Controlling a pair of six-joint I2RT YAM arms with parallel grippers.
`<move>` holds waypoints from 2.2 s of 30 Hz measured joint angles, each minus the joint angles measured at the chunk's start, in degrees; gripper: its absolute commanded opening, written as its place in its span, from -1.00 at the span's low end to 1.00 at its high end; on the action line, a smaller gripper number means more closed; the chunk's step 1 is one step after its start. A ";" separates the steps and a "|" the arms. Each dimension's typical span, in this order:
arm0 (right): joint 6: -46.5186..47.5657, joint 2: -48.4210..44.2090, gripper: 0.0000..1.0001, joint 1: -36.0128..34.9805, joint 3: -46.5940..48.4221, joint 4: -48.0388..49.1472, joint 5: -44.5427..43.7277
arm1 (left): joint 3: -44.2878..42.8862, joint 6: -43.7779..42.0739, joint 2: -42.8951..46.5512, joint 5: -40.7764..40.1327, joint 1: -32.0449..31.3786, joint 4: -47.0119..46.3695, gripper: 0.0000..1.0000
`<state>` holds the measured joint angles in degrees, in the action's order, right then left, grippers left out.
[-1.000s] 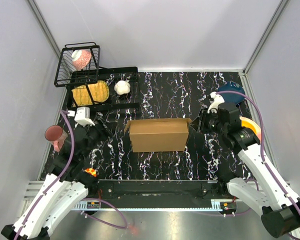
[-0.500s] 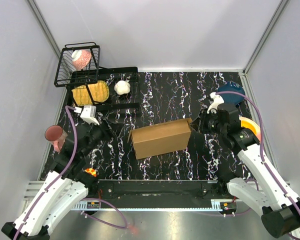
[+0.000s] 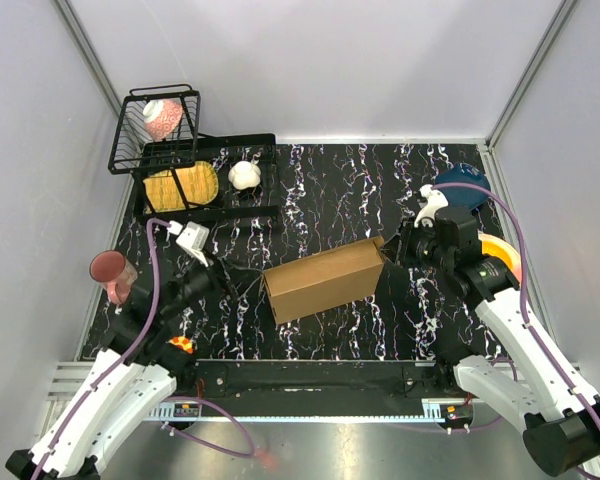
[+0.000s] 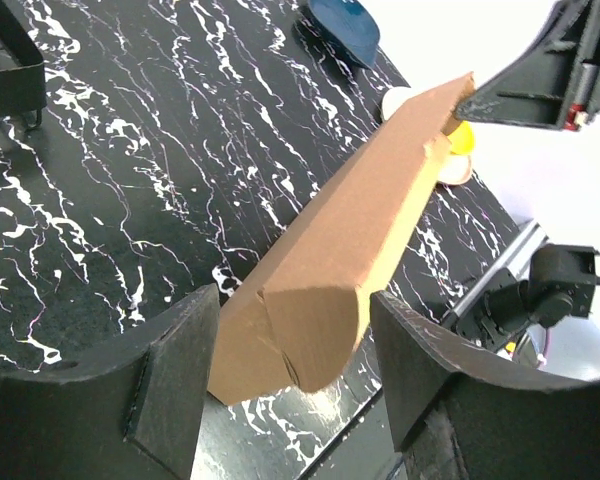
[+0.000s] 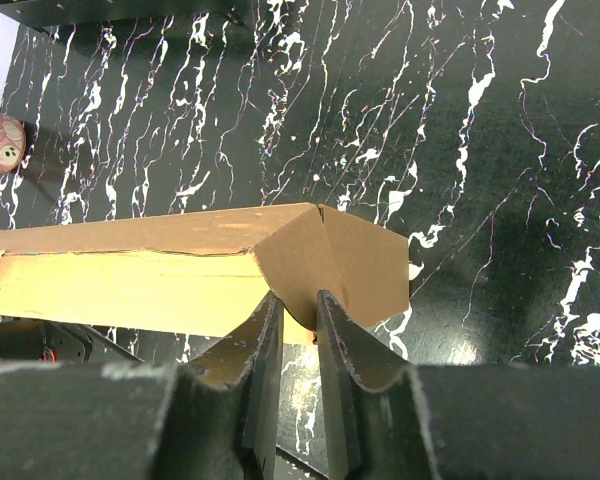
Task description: Fold the paper box
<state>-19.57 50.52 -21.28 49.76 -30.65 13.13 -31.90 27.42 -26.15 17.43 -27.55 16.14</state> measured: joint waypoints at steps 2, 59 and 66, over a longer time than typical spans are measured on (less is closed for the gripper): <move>0.02 0.00 -0.50 0.00 0.02 0.02 0.00 | -0.46 -1.16 1.64 0.94 0.00 2.14 0.29; -2.82 -0.42 -0.74 -0.31 -0.13 0.96 -0.07 | -1.68 -2.03 -4.42 -6.88 -5.97 3.43 -0.98; -6.51 -0.61 -1.00 -1.62 -0.33 1.77 -0.31 | -0.33 0.55 -7.39 -13.42 -5.97 -1.77 -1.00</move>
<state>-26.09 49.91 -22.90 49.43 -28.88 12.82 -32.23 27.97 -33.54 4.01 -33.52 14.37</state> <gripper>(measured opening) 0.046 0.008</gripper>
